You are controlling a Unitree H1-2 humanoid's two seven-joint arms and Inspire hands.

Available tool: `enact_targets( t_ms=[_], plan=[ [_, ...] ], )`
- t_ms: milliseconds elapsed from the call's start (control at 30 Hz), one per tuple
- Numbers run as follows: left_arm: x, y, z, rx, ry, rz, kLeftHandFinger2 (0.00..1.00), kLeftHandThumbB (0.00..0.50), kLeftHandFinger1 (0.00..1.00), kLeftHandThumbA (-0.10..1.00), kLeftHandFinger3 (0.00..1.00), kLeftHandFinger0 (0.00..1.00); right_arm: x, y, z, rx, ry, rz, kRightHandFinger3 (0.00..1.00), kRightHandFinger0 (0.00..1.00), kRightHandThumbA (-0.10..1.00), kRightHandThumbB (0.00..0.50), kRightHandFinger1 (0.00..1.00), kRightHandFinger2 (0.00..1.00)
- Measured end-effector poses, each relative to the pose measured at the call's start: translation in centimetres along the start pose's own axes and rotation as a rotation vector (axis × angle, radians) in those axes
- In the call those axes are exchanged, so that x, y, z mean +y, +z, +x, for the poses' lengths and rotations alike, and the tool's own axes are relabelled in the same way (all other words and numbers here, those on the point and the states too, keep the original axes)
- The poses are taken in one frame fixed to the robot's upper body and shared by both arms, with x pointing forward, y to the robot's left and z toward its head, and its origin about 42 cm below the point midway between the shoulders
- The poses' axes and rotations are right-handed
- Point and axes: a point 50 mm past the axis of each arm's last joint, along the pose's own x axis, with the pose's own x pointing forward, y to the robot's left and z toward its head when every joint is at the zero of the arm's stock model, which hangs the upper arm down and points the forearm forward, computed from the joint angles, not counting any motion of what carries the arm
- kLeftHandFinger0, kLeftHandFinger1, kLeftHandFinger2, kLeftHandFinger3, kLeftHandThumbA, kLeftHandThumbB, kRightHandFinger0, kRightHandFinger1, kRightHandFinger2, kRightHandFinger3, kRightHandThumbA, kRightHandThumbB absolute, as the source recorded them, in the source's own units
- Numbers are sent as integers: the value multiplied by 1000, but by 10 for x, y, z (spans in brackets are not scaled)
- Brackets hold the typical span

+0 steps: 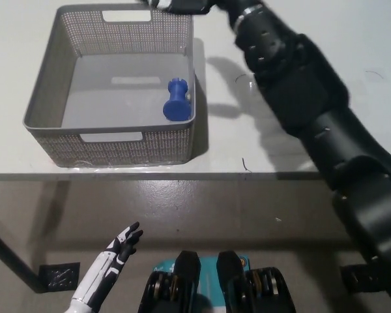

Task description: Use the right hand to pick up a chess pieces and put it into a container on the left hand side

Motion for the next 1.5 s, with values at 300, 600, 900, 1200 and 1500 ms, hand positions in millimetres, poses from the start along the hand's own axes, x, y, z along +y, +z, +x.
enact_targets(
  t_ms=[300, 600, 900, 1200, 1500],
  plan=[
    [0, -3, 0, 11, -1, -2, 1000, 264, 1000, 1000, 1000, 1000, -48, -28, -55, -33, -152, 32, 1000, 1000, 878, 403, 1000, 1000],
    [0, -4, -1, 15, 0, -3, 1000, 259, 1000, 1000, 1000, 1000, -62, -73, -158, -14, -284, 102, 1000, 1000, 979, 403, 1000, 1000],
    [2, -4, -1, 15, 2, 1, 1000, 261, 1000, 1000, 1000, 1000, 6, -105, -314, 96, -285, 241, 1000, 1000, 966, 374, 1000, 1000],
    [5, -4, -1, 14, 3, 5, 1000, 272, 1000, 1000, 1000, 1000, 75, -131, -412, 278, -262, 415, 1000, 1000, 891, 334, 1000, 1000],
    [7, -5, -1, 14, 13, -9, 1000, 257, 1000, 1000, 1000, 1000, 106, -150, -456, 365, -241, 505, 1000, 1000, 910, 318, 1000, 1000]
  ],
)
